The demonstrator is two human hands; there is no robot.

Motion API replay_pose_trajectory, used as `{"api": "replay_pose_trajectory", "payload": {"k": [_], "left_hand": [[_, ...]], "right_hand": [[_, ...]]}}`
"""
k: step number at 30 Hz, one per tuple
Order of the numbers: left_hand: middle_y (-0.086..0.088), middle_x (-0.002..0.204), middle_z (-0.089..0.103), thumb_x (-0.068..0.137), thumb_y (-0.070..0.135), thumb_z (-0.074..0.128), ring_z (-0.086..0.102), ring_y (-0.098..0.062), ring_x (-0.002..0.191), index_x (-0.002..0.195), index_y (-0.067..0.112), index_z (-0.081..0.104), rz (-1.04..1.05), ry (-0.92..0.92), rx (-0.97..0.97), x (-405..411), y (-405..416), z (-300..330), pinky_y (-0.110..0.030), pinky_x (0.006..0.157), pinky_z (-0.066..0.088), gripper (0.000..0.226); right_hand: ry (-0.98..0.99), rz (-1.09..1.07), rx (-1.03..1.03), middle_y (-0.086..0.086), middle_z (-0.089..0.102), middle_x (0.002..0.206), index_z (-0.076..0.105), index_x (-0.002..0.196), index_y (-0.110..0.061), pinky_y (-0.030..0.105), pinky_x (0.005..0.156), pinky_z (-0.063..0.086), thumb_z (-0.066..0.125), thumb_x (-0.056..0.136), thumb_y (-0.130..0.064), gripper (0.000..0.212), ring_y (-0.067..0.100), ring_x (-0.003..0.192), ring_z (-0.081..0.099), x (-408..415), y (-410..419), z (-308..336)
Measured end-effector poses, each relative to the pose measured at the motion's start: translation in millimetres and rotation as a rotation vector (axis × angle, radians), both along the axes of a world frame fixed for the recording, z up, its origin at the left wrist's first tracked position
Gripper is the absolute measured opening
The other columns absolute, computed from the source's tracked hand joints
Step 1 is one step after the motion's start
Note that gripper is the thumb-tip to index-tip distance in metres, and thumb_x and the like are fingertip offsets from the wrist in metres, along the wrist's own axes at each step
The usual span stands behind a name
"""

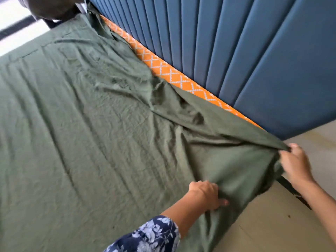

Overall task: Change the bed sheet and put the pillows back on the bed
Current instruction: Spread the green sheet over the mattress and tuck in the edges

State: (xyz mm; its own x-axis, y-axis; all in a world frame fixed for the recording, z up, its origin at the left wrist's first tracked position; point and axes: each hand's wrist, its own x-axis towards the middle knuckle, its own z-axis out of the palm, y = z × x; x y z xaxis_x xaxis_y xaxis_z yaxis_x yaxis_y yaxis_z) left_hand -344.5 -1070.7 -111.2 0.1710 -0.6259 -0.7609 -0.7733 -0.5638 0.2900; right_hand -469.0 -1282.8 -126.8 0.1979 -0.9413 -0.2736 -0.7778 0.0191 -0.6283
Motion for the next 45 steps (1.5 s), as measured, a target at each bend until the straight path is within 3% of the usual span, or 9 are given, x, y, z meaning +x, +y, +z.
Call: {"api": "replay_pose_trajectory", "payload": {"k": [5, 8, 12, 15, 18, 23, 27, 37, 45], "left_hand": [[-0.021, 0.122, 0.060, 0.094, 0.062, 0.039, 0.056, -0.038, 0.115, 0.113, 0.008, 0.059, 0.481, 0.136, -0.147, 5, -55, 20, -0.041, 0.095, 0.044, 0.061], [-0.021, 0.104, 0.068, 0.094, 0.061, 0.041, 0.062, -0.035, 0.102, 0.092, 0.007, 0.061, 0.684, 0.251, -0.283, 3, -91, 26, -0.038, 0.088, 0.048, 0.057], [-0.019, 0.090, 0.072, 0.090, 0.065, 0.045, 0.069, -0.030, 0.080, 0.073, 0.012, 0.057, 0.893, 0.380, -0.314, -15, -139, 33, -0.039, 0.078, 0.057, 0.057], [-0.017, 0.082, 0.072, 0.081, 0.075, 0.046, 0.072, -0.029, 0.070, 0.086, 0.001, 0.064, 1.003, 0.413, -0.227, -34, -176, 36, -0.038, 0.068, 0.061, 0.077], [-0.015, 0.083, 0.072, 0.072, 0.076, 0.051, 0.072, -0.029, 0.072, 0.093, 0.002, 0.066, 1.043, 0.287, -0.212, -47, -207, 32, -0.040, 0.073, 0.060, 0.078], [-0.024, 0.089, 0.070, 0.088, 0.027, 0.049, 0.070, -0.033, 0.074, 0.068, 0.009, 0.048, 1.098, 0.263, -0.398, -49, -236, 37, -0.043, 0.072, 0.059, 0.027], [-0.013, 0.091, 0.070, 0.095, 0.020, 0.041, 0.061, -0.018, 0.062, 0.095, 0.004, 0.058, 0.933, 0.440, -0.447, -52, -238, 44, -0.024, 0.056, 0.050, 0.023], [0.003, 0.154, 0.031, 0.096, 0.034, 0.047, 0.026, -0.017, 0.142, 0.149, 0.026, 0.031, -0.028, -0.230, -0.320, -27, -207, 4, -0.036, 0.107, 0.033, 0.055], [0.002, 0.155, 0.027, 0.100, 0.048, 0.036, 0.019, -0.018, 0.144, 0.151, 0.026, 0.025, -0.141, -0.289, -0.257, -17, -214, -12, -0.037, 0.111, 0.026, 0.057]], "right_hand": [[-0.193, -0.138, 0.059, -0.001, 0.057, 0.081, 0.060, 0.080, -0.042, 0.014, 0.062, 0.043, 0.052, 0.077, -0.064, 0.024, 0.011, 0.075, 0.060, -48, -37, 12], [-0.216, -0.083, 0.188, 0.009, 0.063, 0.095, 0.061, 0.082, -0.024, 0.033, 0.075, 0.048, 0.060, 0.090, -0.025, 0.008, 0.026, 0.089, 0.064, -40, -45, 39], [-0.362, 0.091, 0.549, 0.012, 0.070, 0.092, 0.066, 0.086, -0.011, 0.015, 0.057, 0.053, 0.062, 0.089, -0.011, 0.004, 0.017, 0.070, 0.067, -36, -57, 69], [-0.303, 0.394, 0.784, 0.014, 0.073, 0.088, 0.067, 0.093, -0.007, 0.019, 0.062, 0.056, 0.088, 0.057, -0.041, 0.054, 0.017, 0.073, 0.071, -41, -69, 82], [-0.136, 0.676, 0.752, 0.012, 0.072, 0.100, 0.063, 0.106, -0.004, 0.031, 0.084, 0.056, 0.086, 0.065, -0.031, 0.054, 0.022, 0.094, 0.069, -46, -82, 87], [0.165, 0.782, 0.252, -0.001, 0.069, 0.094, 0.061, 0.096, -0.025, 0.032, 0.077, 0.050, 0.076, 0.079, -0.027, 0.023, 0.018, 0.090, 0.065, -56, -105, 78], [0.354, 0.526, -0.115, 0.023, 0.066, 0.104, 0.061, 0.118, -0.014, 0.043, 0.079, 0.048, 0.064, 0.085, -0.021, 0.034, 0.043, 0.096, 0.060, -68, -120, 74], [0.331, 0.330, -0.068, 0.031, 0.064, 0.100, 0.058, 0.109, -0.005, 0.045, 0.077, 0.047, 0.062, 0.087, -0.017, 0.025, 0.045, 0.097, 0.060, -68, -114, 26], [0.302, 0.280, 0.022, 0.024, 0.061, 0.110, 0.058, 0.109, -0.002, 0.042, 0.080, 0.044, 0.070, 0.082, -0.017, 0.034, 0.042, 0.104, 0.055, -72, -113, -17]]}}
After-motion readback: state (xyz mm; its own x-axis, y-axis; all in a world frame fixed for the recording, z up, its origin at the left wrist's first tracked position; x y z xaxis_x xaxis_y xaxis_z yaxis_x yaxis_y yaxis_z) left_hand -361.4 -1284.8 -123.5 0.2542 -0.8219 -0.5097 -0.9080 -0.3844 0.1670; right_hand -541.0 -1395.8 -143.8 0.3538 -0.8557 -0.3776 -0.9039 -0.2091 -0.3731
